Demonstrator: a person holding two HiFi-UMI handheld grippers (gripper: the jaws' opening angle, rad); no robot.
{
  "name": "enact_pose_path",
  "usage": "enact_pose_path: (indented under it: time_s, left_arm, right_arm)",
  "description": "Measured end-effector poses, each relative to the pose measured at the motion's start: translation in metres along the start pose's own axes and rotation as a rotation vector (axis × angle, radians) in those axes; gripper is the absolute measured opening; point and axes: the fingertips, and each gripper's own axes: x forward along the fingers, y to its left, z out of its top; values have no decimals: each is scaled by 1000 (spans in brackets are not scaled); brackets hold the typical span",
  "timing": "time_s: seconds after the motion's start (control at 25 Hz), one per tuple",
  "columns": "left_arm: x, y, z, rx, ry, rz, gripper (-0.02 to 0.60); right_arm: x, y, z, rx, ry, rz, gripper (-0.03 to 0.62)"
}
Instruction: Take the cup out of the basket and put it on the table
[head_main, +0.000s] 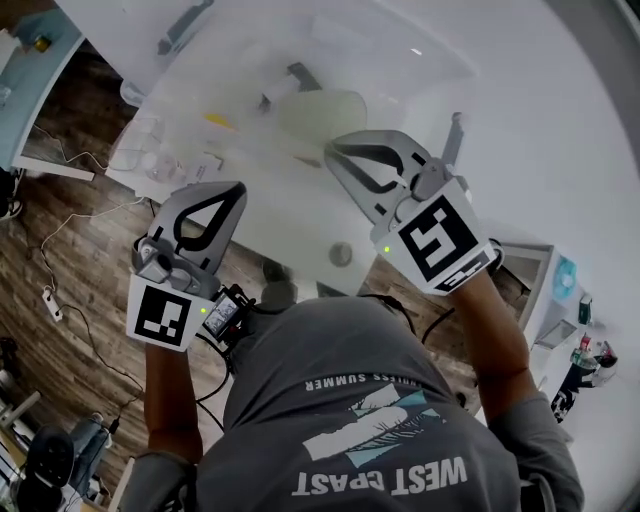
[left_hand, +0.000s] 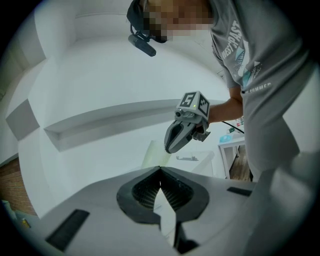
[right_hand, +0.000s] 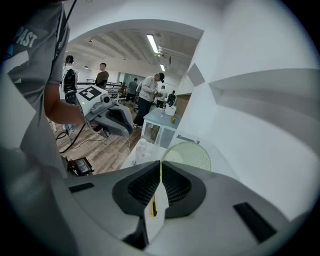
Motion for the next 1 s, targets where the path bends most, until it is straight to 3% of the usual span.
enact_pose_path:
  time_s: [0.52,0.76,1.0]
  left_arm:
    - [-39,7,-21,-13,40,80,9]
    - [-50,6,-35,-23,62,96,9]
    - [-56,0,-49,-32,77,97,9]
  right_arm:
    - [16,86,26,-37,-45,114,25]
    - [41,123,9,-48,-2,180,25]
    - [78,157,-34,-47,101,268,25]
